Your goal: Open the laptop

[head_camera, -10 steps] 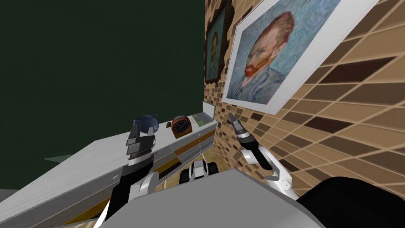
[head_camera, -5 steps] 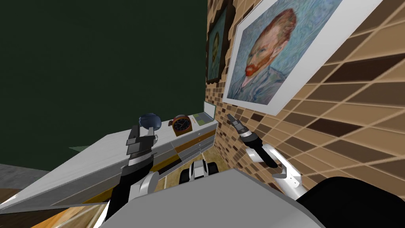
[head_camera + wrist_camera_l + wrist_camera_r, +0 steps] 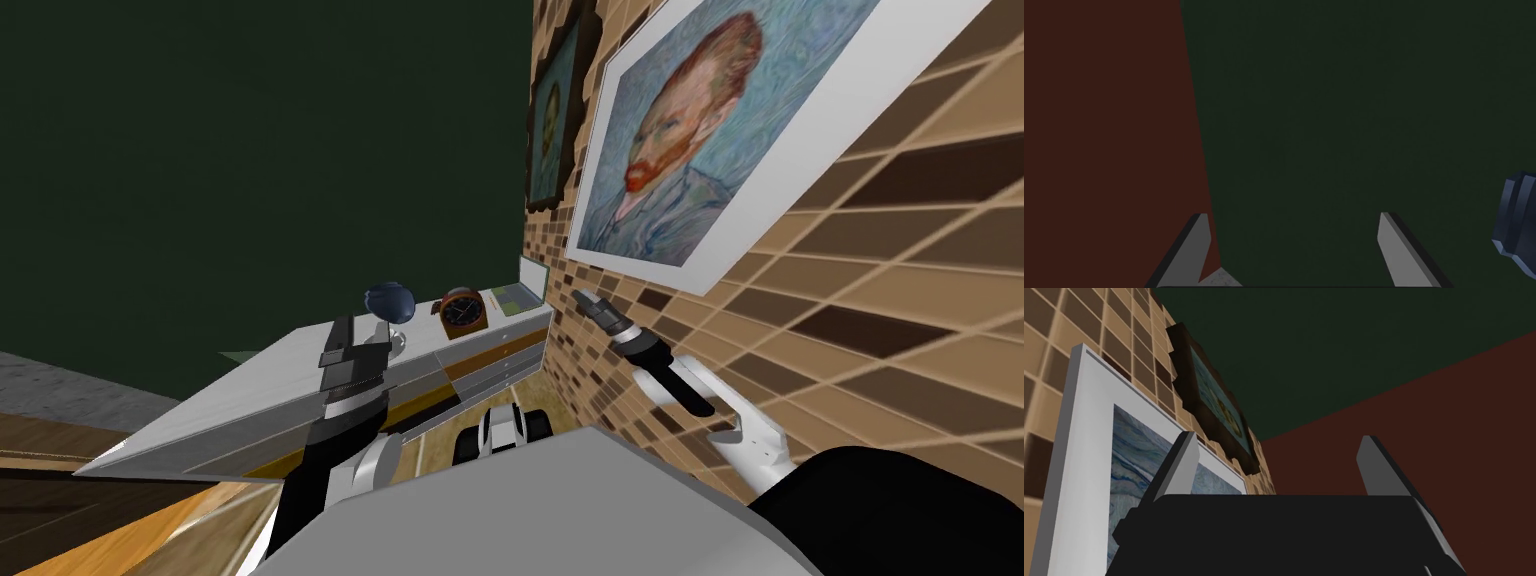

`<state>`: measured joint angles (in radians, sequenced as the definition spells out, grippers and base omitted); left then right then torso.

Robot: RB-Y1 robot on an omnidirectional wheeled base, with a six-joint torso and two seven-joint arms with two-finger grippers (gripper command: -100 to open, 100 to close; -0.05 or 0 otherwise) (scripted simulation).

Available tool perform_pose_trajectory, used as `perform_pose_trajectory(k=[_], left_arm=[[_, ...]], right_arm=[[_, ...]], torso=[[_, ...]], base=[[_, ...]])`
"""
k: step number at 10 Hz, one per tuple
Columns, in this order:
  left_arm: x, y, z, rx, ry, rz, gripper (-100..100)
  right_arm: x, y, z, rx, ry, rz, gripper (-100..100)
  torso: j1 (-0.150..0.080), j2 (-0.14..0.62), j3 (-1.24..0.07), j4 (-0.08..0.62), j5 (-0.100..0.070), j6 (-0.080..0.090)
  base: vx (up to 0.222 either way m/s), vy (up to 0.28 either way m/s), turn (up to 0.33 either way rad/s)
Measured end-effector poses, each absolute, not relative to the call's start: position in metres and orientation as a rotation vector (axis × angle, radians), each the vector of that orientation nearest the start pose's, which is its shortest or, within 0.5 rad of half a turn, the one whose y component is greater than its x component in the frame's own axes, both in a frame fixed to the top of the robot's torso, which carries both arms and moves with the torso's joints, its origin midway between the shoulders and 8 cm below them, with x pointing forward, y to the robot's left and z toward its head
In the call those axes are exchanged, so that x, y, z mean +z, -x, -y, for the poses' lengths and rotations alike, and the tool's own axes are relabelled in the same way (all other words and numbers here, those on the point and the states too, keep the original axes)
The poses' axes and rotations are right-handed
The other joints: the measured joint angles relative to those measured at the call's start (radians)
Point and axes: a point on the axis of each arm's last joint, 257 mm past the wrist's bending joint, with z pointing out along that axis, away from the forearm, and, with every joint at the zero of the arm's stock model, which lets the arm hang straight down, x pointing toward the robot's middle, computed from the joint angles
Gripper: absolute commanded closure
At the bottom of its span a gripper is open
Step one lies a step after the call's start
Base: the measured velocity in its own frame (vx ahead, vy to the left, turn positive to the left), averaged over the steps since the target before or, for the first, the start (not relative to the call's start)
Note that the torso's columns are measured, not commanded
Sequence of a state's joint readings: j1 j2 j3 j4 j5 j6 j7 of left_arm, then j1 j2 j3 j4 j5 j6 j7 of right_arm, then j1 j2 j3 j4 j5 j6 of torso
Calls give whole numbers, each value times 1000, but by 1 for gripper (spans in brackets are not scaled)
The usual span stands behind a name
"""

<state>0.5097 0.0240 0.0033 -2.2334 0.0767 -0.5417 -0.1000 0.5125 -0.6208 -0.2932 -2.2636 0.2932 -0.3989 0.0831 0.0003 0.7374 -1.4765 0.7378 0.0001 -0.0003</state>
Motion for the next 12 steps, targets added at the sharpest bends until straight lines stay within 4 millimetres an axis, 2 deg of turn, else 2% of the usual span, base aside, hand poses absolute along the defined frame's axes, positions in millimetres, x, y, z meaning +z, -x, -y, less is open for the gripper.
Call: perform_pose_trajectory(k=[8, 12], left_arm=[[9, -343, -290, -1246, 663, -618, 0], [9, -343, -290, -1245, 663, -618, 0]], right_arm=[[2, -382, 318, 384, 306, -1330, -100], [-11, -393, 342, 183, 460, -1411, -100]], torso=[[0, 0, 0, 0, 0, 1], [0, -1, -1, 0, 0, 0]], base=[[12, -33, 93], [69, -25, 97]])
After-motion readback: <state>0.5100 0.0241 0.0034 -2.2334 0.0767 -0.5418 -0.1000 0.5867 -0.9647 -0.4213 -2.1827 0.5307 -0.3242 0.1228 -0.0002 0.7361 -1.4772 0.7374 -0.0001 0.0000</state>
